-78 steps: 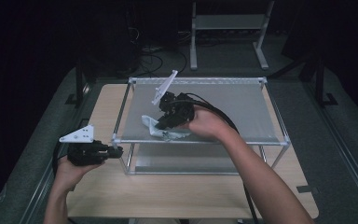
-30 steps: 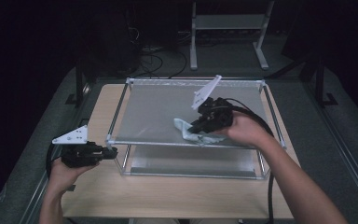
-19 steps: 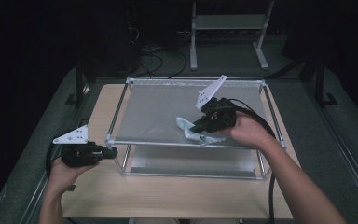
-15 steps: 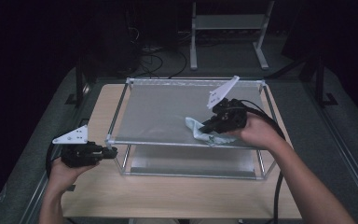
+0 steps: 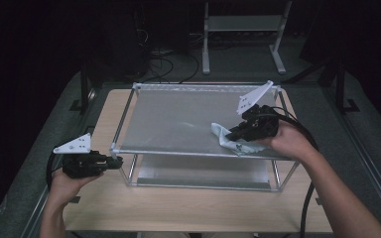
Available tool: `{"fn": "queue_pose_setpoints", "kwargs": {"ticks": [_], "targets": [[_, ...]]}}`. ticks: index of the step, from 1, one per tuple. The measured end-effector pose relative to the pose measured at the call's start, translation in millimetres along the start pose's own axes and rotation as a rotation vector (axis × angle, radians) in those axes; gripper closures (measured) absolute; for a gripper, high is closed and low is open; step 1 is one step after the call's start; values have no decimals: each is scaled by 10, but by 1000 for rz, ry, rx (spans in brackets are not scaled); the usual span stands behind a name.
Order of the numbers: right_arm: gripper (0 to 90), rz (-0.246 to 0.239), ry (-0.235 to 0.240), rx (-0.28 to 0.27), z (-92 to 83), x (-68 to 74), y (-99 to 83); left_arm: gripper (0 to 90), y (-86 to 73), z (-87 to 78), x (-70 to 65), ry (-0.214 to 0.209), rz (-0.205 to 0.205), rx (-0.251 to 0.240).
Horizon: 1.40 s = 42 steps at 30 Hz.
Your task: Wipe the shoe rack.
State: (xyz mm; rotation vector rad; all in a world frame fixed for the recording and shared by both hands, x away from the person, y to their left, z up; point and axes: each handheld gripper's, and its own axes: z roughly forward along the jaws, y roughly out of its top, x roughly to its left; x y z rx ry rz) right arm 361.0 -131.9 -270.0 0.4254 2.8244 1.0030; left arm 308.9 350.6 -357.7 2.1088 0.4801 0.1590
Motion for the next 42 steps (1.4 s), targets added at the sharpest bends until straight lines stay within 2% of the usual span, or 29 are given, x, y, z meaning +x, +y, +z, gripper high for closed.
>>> {"fn": "queue_pose_setpoints", "kwargs": {"ticks": [5, 9, 11, 12, 14, 16, 19, 20, 22, 26, 29, 31, 34, 38, 41, 42], "targets": [[826, -10, 24, -19, 35, 5, 37, 804, -24, -46, -1, 8, -4, 3], [826, 19, 11, -18, -73, -28, -102, 804, -28, -43, -5, 4, -3, -1], [827, 9, 3, -7, -61, -14, -77, 804, -27, -46, -3, 5, -4, 2], [826, -16, 14, -13, 29, 18, 38, 804, -25, -48, -4, 7, -2, 4], [825, -38, 23, -5, 109, 42, 136, 804, -27, -60, -4, 11, -2, 7], [823, -50, 26, -5, 117, 38, 154, 804, -30, -67, -1, 6, -1, 9], [822, -35, 26, 4, 57, 23, 87, 803, -36, -63, 2, 2, 0, 3], [823, -6, 8, 6, -33, -2, -22, 803, -33, -59, -1, 0, 2, 4], [824, -1, -5, 7, -58, 6, -47, 803, -25, -53, -2, 0, 8, 8], [824, -28, -8, 6, 49, 44, 62, 803, -23, -57, -11, 8, 11, 11], [823, -28, -4, 6, 40, 38, 68, 804, -21, -58, -14, 5, 16, 14], [824, -11, -9, 10, -39, 16, -33, 804, -26, -58, -16, 0, 16, 12], [824, 2, -12, 1, -55, 16, -63, 804, -27, -55, -12, -1, 16, 12], [825, -26, -2, 10, 52, 43, 62, 800, -27, -69, -14, 5, 17, 20], [825, -18, 9, 9, 61, 15, 73, 771, -47, -85, -17, 0, 20, 23], [826, -12, 6, 9, 47, 6, 48, 757, -62, -90, -13, 0, 22, 40]]}}
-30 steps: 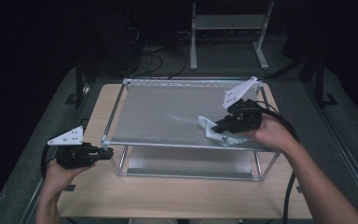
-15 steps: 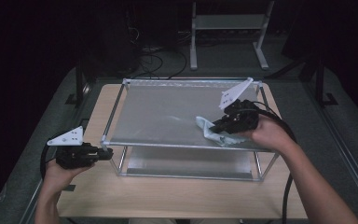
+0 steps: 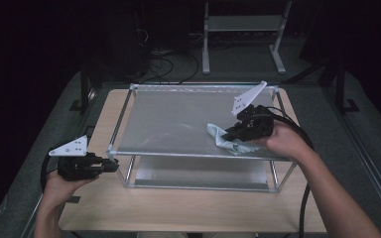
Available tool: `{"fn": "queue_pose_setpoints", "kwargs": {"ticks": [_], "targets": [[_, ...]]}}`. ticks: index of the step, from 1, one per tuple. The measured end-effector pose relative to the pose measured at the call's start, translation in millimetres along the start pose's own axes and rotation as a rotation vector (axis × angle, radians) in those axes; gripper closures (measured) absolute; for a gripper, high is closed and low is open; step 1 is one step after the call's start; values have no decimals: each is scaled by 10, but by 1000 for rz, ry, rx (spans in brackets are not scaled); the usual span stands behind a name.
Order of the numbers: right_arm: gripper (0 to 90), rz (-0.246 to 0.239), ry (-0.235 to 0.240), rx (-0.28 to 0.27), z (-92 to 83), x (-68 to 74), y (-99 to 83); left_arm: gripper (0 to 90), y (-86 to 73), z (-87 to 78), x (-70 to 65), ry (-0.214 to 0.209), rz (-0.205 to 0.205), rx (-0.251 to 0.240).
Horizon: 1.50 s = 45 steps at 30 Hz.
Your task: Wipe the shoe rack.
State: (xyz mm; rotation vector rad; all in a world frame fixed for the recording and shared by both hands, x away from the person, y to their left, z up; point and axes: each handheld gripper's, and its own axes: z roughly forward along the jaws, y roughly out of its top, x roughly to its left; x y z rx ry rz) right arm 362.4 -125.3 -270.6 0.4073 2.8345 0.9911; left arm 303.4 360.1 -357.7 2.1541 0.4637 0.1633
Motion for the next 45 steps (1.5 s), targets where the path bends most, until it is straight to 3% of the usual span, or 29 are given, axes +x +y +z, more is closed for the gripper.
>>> {"fn": "queue_pose_setpoints", "kwargs": {"ticks": [5, 8, 13, 17, 19, 22, 25, 30, 35, 36, 39, 41, 45], "targets": [[827, -4, -4, 4, 10, -9, 6, 746, -29, 54, 14, -12, -8, 29], [828, -23, -9, 8, 49, 8, 68, 743, -30, 125, 17, 2, 3, 75], [827, -21, 0, 6, 65, -6, 84, 794, -83, 132, 44, 5, -7, 75], [827, -16, 1, -11, 55, -9, 56, 810, -102, 131, 38, 0, 23, 67], [827, -21, -3, -4, 21, -3, 30, 811, -103, 132, 36, 0, 25, 65], [827, 12, -18, 7, -124, -47, -131, 810, -101, 143, 26, -4, 31, 63], [827, 13, -30, 15, -133, -45, -134, 811, -87, 154, 19, -4, 32, 69], [827, -37, -16, -4, 85, 43, 117, 811, -94, 150, 18, -1, 28, 65], [827, -16, -15, 5, -9, -14, 14, 812, -97, 157, 22, -7, 30, 60], [827, 14, -22, 6, -40, -56, -30, 812, -83, 171, 21, -8, 34, 63], [827, -1, -36, 1, 11, -48, 28, 812, -73, 174, 22, -7, 33, 68], [827, -30, -16, -9, 142, -4, 171, 812, -80, 164, 29, -5, 31, 67], [827, -30, -3, -3, 97, -11, 141, 812, -86, 162, 30, -6, 31, 65]]}}
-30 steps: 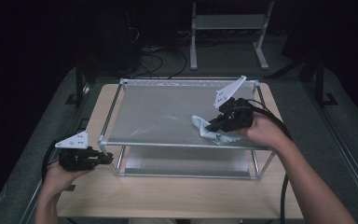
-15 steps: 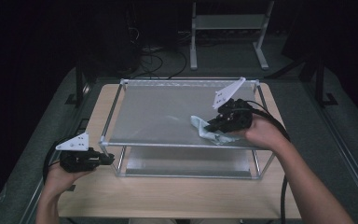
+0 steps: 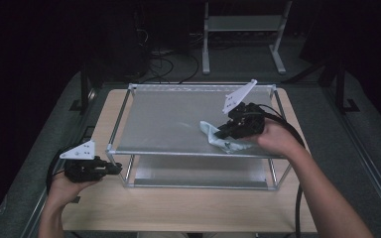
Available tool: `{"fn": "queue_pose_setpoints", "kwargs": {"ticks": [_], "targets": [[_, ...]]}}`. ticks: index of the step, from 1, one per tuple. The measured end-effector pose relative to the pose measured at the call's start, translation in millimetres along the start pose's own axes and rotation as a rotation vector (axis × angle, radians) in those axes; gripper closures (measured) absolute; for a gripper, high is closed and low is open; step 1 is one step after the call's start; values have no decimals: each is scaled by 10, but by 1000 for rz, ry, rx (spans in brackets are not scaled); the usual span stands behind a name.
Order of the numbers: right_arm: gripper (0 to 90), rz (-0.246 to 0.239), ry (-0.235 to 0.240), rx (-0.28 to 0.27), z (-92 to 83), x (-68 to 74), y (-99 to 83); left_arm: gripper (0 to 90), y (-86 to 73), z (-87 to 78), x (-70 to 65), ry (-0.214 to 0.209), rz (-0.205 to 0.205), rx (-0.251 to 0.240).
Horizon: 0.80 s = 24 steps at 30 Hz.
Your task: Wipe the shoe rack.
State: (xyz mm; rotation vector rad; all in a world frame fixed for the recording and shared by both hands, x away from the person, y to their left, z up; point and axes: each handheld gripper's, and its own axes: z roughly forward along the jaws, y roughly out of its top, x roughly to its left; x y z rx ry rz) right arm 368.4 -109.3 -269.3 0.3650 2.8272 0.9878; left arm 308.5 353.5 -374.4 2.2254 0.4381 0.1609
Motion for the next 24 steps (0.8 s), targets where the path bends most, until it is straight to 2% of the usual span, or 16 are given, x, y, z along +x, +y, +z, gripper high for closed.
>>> {"fn": "queue_pose_setpoints", "kwargs": {"ticks": [1, 2, 3, 6, 10, 13, 14, 15, 17, 22, 24], "targets": [[827, 22, -8, 7, -108, -24, -133, 812, -1, 3, 2, -1, 0, -3], [827, 22, -8, 7, -108, -24, -133, 812, -1, 3, 2, -1, 0, -3], [827, 44, -27, 10, -193, -53, -237, 812, 6, 12, -3, -2, 0, -2], [827, 47, -34, 11, -185, -55, -237, 812, 10, 10, -8, 2, -3, 2], [827, 26, -25, -4, -136, -46, -173, 812, -17, -28, -8, 10, -8, 3], [827, 54, -32, 5, -295, -86, -377, 812, -27, -35, -12, 9, -7, -1], [827, 54, -32, 5, -295, -86, -377, 812, -27, -35, -12, 9, -7, -1], [827, 81, -50, 2, -398, -112, -507, 812, -31, -31, -13, 7, -10, -6], [827, 99, -55, -7, -430, -117, -551, 812, -26, -28, -13, 8, -10, -4], [827, 57, -53, 2, -342, -72, -443, 812, -25, -37, -16, 13, -10, 3], [827, 57, -50, -2, -358, -78, -449, 812, -32, -37, -21, 12, -14, -3]]}}
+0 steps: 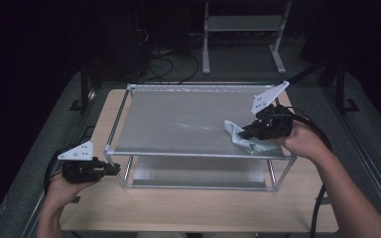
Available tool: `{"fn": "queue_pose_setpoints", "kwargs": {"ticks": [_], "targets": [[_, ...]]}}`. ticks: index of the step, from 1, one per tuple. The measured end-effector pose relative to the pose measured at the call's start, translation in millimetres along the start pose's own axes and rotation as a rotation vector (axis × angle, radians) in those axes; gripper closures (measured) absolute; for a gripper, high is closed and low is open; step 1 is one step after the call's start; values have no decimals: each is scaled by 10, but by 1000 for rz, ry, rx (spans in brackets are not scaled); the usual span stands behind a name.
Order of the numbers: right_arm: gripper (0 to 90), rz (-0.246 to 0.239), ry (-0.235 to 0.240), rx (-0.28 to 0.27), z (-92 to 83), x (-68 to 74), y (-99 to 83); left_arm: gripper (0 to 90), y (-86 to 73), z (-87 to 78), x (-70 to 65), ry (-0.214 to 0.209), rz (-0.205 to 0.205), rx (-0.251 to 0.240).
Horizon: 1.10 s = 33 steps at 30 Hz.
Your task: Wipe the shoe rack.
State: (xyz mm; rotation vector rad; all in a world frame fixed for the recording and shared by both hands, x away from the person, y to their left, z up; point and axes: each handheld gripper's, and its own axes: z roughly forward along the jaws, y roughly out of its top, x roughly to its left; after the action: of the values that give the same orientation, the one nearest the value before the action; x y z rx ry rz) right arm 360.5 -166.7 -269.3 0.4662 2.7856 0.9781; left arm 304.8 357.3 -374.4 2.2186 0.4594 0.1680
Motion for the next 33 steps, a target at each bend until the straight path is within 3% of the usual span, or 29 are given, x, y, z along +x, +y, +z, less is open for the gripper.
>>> {"fn": "queue_pose_setpoints", "kwargs": {"ticks": [4, 6, 8, 12, 15, 18, 20, 21, 24, 28, 29, 33], "targets": [[828, 30, -12, -4, -84, -30, -115, 812, 4, 8, 0, -1, 2, 0], [827, 19, -22, -2, -42, -10, -77, 812, 9, 9, 4, -1, 4, 2], [827, -6, 2, -16, 72, 35, 48, 812, 12, 4, 7, 2, 7, 8], [827, -16, 19, -8, 66, 32, 74, 812, -11, -32, 17, 6, 0, 12], [827, 25, -8, 0, -89, -42, -121, 812, -22, -35, 12, 7, -6, 4], [828, 45, -11, -12, -120, -61, -176, 812, -8, -30, 11, 8, -2, 13], [828, 29, -19, -12, -72, -34, -125, 812, -4, -29, 7, 10, -6, 14], [827, 6, 5, -20, -4, 9, -31, 812, -5, -37, 9, 14, -4, 20], [827, -20, 8, -8, 19, 38, 13, 812, -13, -48, 9, 16, -8, 19], [827, 3, 9, 12, -140, 4, -145, 812, -46, -69, 15, 14, -14, 7], [827, 23, 1, 12, -265, 4, -295, 812, -50, -67, 11, 17, -14, 3], [828, 43, 1, -11, -282, 11, -368, 812, -38, -64, 1, 20, -17, 9]]}}
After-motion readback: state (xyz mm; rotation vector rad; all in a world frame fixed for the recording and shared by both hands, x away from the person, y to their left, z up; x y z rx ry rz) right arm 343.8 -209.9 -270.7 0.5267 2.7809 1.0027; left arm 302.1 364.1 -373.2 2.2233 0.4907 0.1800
